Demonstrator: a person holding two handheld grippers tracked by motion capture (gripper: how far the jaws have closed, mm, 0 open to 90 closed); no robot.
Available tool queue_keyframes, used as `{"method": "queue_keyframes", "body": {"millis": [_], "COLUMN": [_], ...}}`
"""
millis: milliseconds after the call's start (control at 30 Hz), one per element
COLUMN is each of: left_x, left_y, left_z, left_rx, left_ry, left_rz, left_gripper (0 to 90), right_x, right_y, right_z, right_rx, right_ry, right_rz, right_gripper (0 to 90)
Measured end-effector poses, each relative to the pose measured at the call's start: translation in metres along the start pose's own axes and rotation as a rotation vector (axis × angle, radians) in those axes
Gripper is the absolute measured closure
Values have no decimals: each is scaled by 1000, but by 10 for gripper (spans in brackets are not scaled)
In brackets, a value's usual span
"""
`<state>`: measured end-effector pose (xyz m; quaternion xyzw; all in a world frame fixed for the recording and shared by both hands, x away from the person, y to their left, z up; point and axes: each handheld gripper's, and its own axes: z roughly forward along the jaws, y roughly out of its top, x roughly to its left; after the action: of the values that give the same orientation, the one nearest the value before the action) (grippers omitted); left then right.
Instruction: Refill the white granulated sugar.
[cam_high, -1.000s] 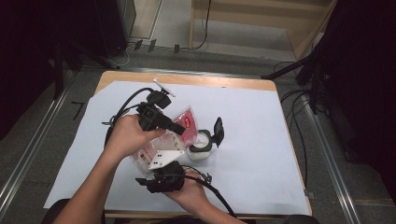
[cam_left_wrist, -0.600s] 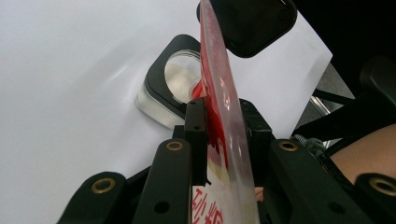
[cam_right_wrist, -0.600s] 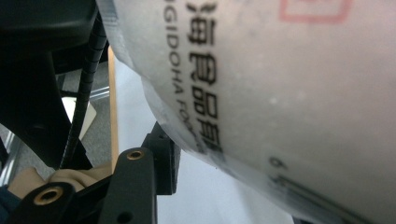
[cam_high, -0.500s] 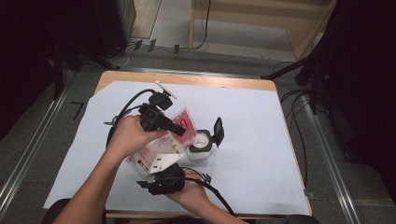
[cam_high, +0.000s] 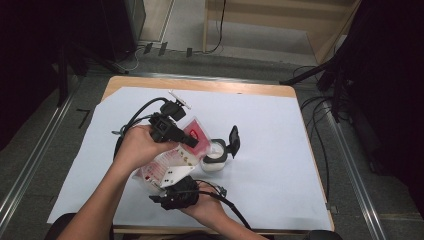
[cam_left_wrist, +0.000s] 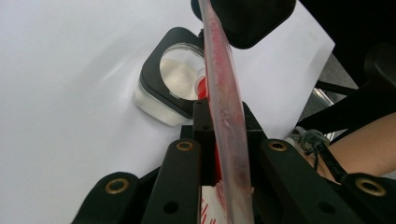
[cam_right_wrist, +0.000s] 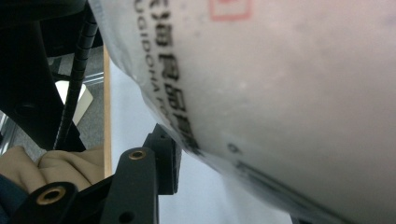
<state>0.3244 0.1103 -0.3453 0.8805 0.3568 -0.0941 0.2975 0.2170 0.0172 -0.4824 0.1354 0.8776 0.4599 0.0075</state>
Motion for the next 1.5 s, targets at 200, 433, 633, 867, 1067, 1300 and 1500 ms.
{"method": "queue_keyframes", "body": {"millis": [200, 433, 633, 867, 1067, 1300, 1500], "left_x": [0, 2, 6, 9, 9, 11, 19], "left_y": [-1, -5, -8, -12, -13, -16, -20], "left_z": [-10, -28, -40, -51, -54, -63, -73], "left_rx": [-48, -105, -135, -177, -180, -218, -279], "left_ry": [-7, -16, -15, -54, -44, -15, -24], "left_rz": [-7, -20, -19, -26, -1, -8, -21], "left_gripper": [857, 854, 855, 858, 878, 893, 895], "right_x": [-3, -14, -24, -32, -37, -44, -49], "right_y": [2, 1, -1, -2, -3, -3, -1], "right_z": [-4, -7, -10, -15, -16, -17, -25], "right_rx": [-11, -28, -46, -69, -67, -35, -57], "right_ry": [-9, -19, -40, -65, -98, -140, -162], "right_rz": [-3, 46, 75, 104, 111, 177, 198], "right_gripper": [577, 558, 537, 507, 490, 438, 441]}}
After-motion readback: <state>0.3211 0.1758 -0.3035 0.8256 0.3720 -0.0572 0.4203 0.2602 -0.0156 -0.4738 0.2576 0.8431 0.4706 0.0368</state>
